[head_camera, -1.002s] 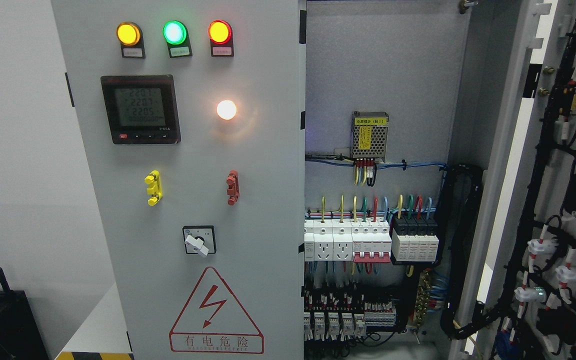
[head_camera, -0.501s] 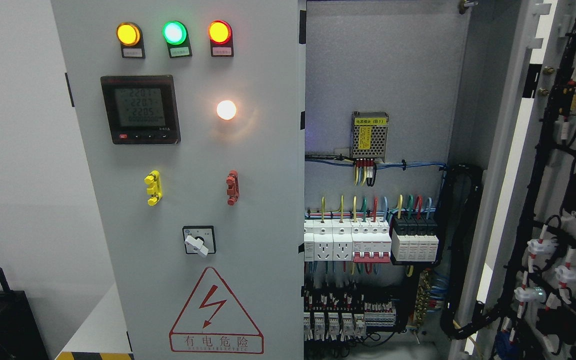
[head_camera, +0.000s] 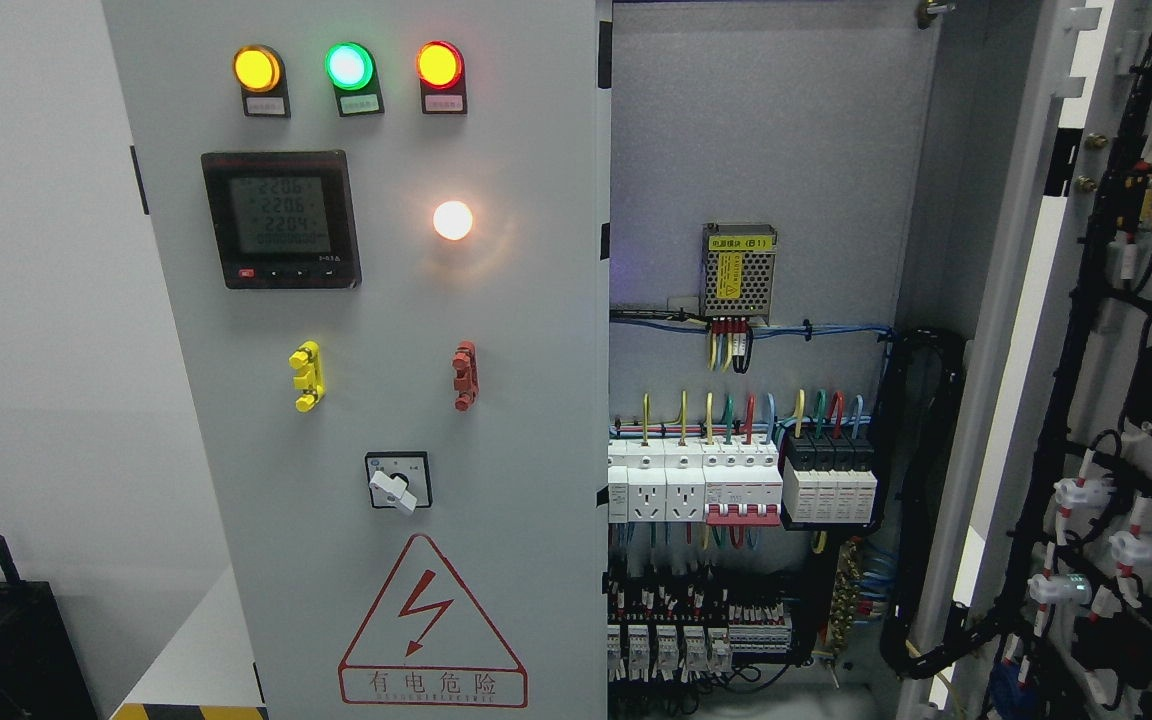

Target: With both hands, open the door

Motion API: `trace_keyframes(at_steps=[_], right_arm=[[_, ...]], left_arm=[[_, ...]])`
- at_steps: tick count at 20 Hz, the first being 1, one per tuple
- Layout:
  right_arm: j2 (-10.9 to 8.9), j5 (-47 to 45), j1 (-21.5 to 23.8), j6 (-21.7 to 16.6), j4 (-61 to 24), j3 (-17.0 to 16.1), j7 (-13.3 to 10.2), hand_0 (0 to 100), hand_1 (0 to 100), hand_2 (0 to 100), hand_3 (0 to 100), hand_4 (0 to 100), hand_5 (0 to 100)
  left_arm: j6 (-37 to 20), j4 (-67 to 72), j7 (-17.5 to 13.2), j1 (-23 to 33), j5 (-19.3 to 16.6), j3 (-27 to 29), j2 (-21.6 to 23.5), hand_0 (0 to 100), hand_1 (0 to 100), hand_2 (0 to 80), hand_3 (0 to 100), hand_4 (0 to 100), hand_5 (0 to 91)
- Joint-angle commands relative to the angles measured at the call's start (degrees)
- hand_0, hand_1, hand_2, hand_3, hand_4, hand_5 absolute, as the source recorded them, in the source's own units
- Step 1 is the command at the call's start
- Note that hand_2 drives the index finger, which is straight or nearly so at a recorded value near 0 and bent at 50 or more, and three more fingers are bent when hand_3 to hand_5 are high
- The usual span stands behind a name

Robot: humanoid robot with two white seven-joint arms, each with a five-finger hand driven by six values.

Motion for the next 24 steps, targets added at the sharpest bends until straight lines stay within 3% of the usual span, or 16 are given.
trace_keyframes(at_steps=[1, 7, 11, 14, 17, 24], right_arm=[[-2.22, -1.84, 7.04, -2.7, -18.16, 0.01, 0.08, 11, 0, 0, 0, 0, 0], [-4.15, -1.93, 13.72, -6.04, -28.88, 1.77, 0.08, 11, 0, 0, 0, 0, 0], [-6.78, -1.93, 17.41, -10.43, -34.78, 5.28, 0.08, 11, 0, 0, 0, 0, 0], [-7.22, -2.02, 19.35, -14.48, -37.76, 5.99, 0.08, 11, 0, 0, 0, 0, 0], [-8.8, -2.02, 21.55, -16.16, -42.42, 8.79, 0.08, 11, 0, 0, 0, 0, 0], [-10.12, -2.02, 21.56, -17.74, -49.02, 11.0, 0.08, 11, 0, 0, 0, 0, 0]], left_arm=[[-0.12, 0.19, -0.71, -0.02, 1.69, 2.61, -0.87, 0, 0, 0.0, 0, 3, 0.0], [-0.03, -0.43, -0.89, -0.02, 2.05, 2.26, -0.78, 0, 0, 0.0, 0, 3, 0.0], [-0.12, -0.34, -0.89, -0.02, 2.05, 2.26, -0.78, 0, 0, 0.0, 0, 3, 0.0], [-0.12, -0.34, -0.89, -0.1, 2.05, 2.26, -0.78, 0, 0, 0.0, 0, 3, 0.0], [-0.12, -0.34, -0.89, -0.02, 2.05, 2.26, -0.78, 0, 0, 0.0, 0, 3, 0.0], [-0.12, -0.34, -0.89, -0.1, 2.05, 2.26, -0.78, 0, 0, 0.0, 0, 3, 0.0]])
